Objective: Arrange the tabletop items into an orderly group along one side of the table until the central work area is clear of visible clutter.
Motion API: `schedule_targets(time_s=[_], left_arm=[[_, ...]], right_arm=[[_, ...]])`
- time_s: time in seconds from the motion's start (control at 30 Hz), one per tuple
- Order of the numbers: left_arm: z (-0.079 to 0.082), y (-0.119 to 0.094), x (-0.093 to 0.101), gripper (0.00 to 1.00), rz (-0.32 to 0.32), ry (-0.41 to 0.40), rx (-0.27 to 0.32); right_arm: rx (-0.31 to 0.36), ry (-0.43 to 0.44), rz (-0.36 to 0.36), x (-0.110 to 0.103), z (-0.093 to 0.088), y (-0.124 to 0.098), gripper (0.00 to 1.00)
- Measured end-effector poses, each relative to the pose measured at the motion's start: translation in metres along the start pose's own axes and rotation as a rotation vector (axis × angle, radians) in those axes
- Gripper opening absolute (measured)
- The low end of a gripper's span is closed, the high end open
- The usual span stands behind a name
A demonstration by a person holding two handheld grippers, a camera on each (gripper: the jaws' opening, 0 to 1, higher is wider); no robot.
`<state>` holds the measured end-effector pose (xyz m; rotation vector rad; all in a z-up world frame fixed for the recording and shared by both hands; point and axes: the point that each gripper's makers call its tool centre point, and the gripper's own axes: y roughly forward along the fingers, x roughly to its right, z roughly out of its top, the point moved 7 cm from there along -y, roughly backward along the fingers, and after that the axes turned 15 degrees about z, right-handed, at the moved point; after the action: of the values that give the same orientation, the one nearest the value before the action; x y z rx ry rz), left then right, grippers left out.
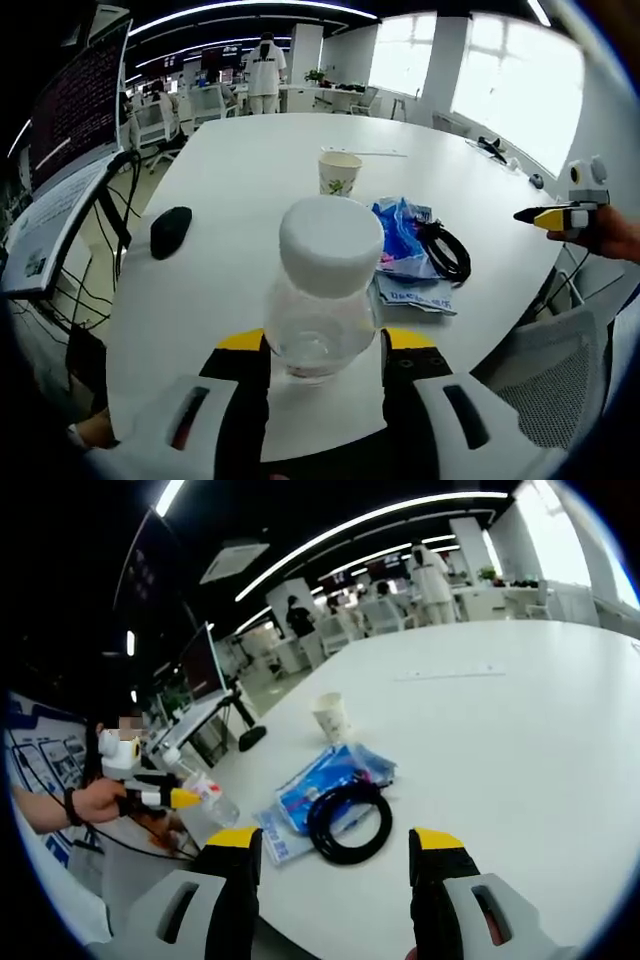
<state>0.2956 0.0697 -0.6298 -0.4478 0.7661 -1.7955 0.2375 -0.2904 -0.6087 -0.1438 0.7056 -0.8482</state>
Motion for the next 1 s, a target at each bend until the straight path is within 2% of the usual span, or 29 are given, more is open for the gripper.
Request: schedule_targets(time_s=[0.1,0.4,0.77,1.0], left_arm=[[0.0,0.0,-0.002,0.37,0.002,0.01,0.001],[0.003,0.005,-0.002,0.37,0.018,0.003,0.008],[0.014,0.017,-0.002,0.36,0.064,-0.026,0.014],[0.028,0.032,-0.005,0.36,0.081,-0.043,0.018]], right_arm=[[-0.002,-0.001,-0.005,0.001,-0.001,-0.001,0.6],[0.002,0.005,-0.01,0.001,0.0,-0.002,0.6],[-0.001,0.009,-0.015,0.001,-0.001,-0.003,0.6],[-0.005,0.009,-0.018,0.002,-0.001,-0.004,0.6]])
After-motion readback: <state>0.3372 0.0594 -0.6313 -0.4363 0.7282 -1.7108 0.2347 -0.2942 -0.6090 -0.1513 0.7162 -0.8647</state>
